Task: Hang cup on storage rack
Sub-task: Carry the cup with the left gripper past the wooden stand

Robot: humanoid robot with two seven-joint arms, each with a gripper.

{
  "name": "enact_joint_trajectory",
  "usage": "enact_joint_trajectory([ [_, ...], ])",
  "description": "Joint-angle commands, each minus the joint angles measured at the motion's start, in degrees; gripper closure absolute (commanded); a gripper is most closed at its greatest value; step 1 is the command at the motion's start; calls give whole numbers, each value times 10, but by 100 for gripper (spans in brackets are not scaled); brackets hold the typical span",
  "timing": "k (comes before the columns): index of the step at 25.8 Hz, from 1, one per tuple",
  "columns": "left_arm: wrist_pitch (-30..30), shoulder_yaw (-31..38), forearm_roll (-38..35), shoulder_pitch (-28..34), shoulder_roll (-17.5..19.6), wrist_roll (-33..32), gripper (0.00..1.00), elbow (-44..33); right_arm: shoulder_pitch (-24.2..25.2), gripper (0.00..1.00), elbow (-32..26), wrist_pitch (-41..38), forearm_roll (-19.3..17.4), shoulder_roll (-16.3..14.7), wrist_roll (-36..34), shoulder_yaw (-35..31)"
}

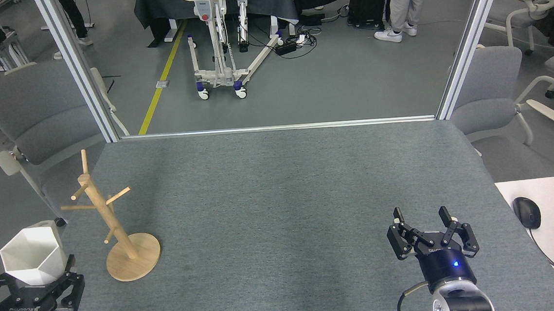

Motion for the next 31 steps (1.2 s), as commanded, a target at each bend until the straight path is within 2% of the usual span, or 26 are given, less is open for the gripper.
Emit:
enact_joint_trajectory([
  [1, 21, 0, -2, -15, 1, -2, 100, 27, 1, 0, 1, 0, 1, 0, -1, 0],
  [10, 21, 0, -92, -127, 1, -3, 100, 139, -1, 0, 7, 0, 0, -7, 0, 0],
  [31, 42, -11, -171, -127, -6, -3, 100, 125, -13, 0, 15, -1, 1, 0, 0, 0],
])
